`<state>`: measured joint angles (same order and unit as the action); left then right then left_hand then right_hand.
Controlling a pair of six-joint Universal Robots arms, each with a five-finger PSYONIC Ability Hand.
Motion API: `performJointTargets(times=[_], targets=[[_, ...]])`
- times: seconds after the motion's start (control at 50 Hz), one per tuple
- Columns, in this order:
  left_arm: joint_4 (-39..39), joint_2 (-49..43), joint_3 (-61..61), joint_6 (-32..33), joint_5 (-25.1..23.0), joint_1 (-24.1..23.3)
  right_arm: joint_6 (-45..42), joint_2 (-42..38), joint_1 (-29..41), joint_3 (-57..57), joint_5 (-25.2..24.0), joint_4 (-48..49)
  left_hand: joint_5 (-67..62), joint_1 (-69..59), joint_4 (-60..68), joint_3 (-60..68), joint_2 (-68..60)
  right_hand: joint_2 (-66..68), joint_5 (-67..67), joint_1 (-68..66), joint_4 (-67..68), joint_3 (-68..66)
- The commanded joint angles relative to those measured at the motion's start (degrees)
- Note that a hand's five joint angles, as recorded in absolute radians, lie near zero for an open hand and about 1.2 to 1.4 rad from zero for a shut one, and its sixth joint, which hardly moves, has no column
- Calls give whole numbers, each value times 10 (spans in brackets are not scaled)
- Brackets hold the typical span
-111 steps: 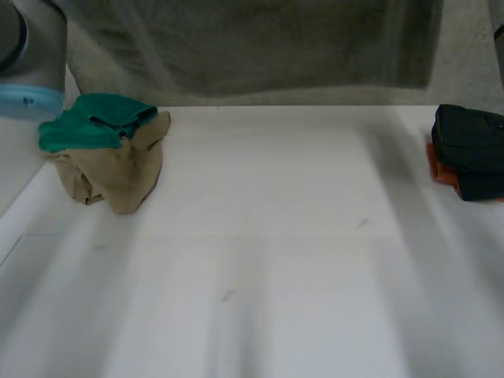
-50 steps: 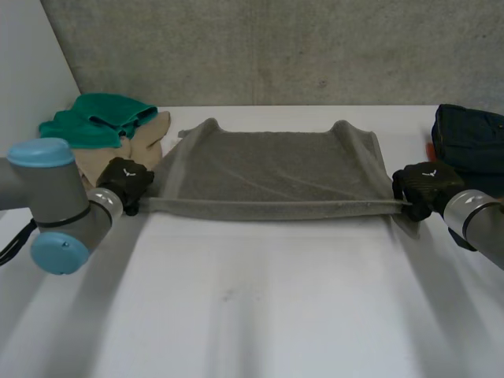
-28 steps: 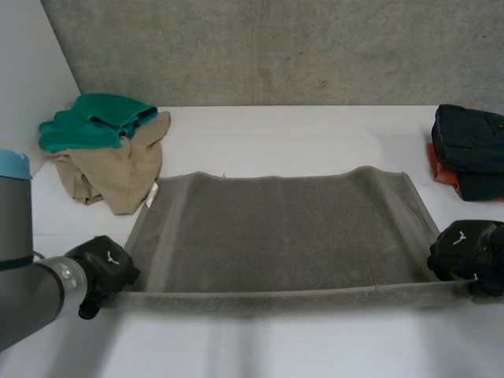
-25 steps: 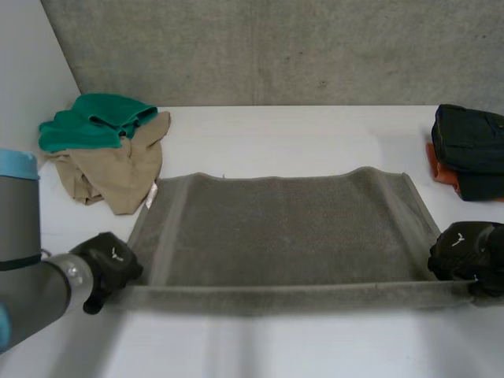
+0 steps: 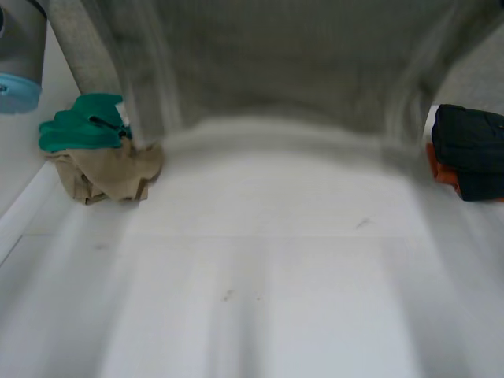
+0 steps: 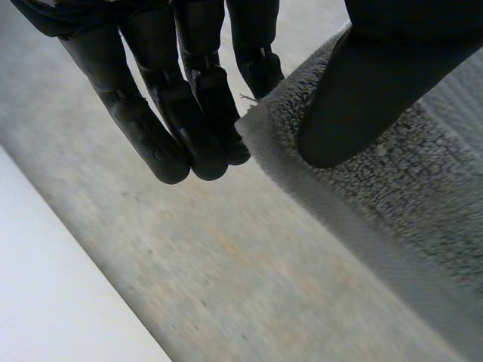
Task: Fold the laundry.
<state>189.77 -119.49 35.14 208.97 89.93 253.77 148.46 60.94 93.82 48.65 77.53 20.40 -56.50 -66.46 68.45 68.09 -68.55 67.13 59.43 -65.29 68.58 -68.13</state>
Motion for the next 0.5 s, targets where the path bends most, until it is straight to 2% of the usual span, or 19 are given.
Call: performJointTargets(times=[0.02,0.12,0.26,0.36,0.5], targets=[[-1,-6,39,-6,5,11,23,-6,7,7,-9,-22,-135,-135,115,119,-115,129,106,-147,114,-119],[4,-1,114,-6,2,18,19,-23,11,23,-19,-55,-135,-135,115,119,-115,129,106,-147,114,-119],[16,2,265,18,-19,20,-4,-60,7,87,-44,-160,-135,-135,115,119,-115,129,106,-147,114,-119],[23,-5,367,83,-42,23,-54,-72,6,142,-46,-241,-135,-135,115,119,-115,129,106,-147,114,-119],[-22,33,536,166,-41,36,-140,-27,-23,237,-44,-375,-135,-135,115,119,-115,129,106,-147,114,-119]])
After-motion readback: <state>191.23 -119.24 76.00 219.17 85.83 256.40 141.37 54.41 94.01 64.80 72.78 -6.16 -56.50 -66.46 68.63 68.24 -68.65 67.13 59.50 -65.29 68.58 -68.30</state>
